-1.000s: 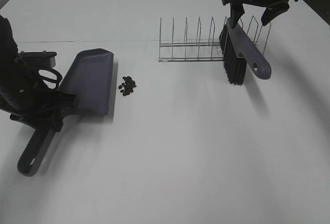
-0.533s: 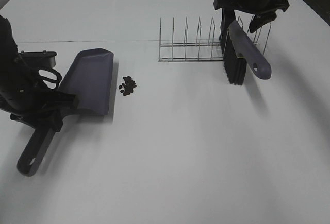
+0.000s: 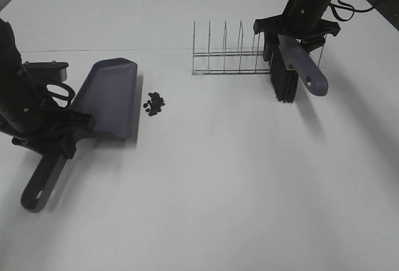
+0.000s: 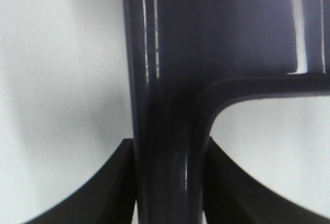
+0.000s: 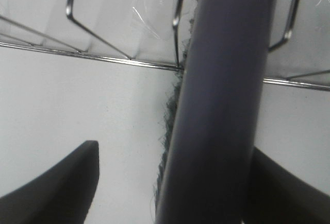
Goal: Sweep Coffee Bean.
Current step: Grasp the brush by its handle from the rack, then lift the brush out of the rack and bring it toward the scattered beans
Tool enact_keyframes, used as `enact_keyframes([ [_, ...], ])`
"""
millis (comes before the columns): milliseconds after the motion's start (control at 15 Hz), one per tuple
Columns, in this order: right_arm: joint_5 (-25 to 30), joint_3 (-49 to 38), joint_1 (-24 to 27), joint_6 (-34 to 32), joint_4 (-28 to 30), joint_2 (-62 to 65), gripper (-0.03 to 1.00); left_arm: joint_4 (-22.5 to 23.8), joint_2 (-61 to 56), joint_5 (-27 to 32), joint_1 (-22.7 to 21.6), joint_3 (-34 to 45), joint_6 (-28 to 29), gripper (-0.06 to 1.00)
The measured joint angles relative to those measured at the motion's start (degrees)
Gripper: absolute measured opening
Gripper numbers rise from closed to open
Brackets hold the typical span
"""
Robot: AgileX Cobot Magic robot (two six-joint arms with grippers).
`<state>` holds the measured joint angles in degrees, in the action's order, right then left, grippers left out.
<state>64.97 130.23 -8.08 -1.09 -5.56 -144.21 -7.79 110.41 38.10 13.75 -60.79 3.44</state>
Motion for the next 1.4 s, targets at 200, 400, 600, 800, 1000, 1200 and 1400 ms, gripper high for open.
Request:
enact_keyframes([
  [200, -0.29, 0.0, 0.0, 0.0, 0.06, -0.74, 0.55, 0.06, 0.0, 0.0, 0.0, 0.0, 0.0, 0.35],
  [400, -0.52, 0.0, 0.06, -1.03, 2.18, -0.86, 0.32, 0.06, 0.0, 0.0, 0.0, 0.0, 0.0, 0.35],
  [600, -0.52, 0.06, 0.11, -2.06, 2.98, -0.86, 0.31, 0.06, 0.0, 0.0, 0.0, 0.0, 0.0, 0.35],
  [800, -0.06, 0.06, 0.11, -3.61, 2.98, -0.57, 0.31, 0.06, 0.0, -0.06, 0.0, 0.0, 0.0, 0.35],
  [1000, 0.06, 0.06, 0.11, -4.07, 3.04, 2.35, 0.31, 0.06, 0.0, -0.06, 0.0, 0.0, 0.0, 0.35],
  [1200, 0.63, 0.06, 0.11, -4.07, 3.21, 8.14, 0.31, 0.06, 0.0, -0.52, 0.0, 0.0, 0.0, 0.35],
  [1400, 4.98, 0.06, -0.69, -4.13, 3.72, 12.95, 0.31, 0.06, 0.0, -0.63, 0.0, 0.0, 0.0, 0.35],
])
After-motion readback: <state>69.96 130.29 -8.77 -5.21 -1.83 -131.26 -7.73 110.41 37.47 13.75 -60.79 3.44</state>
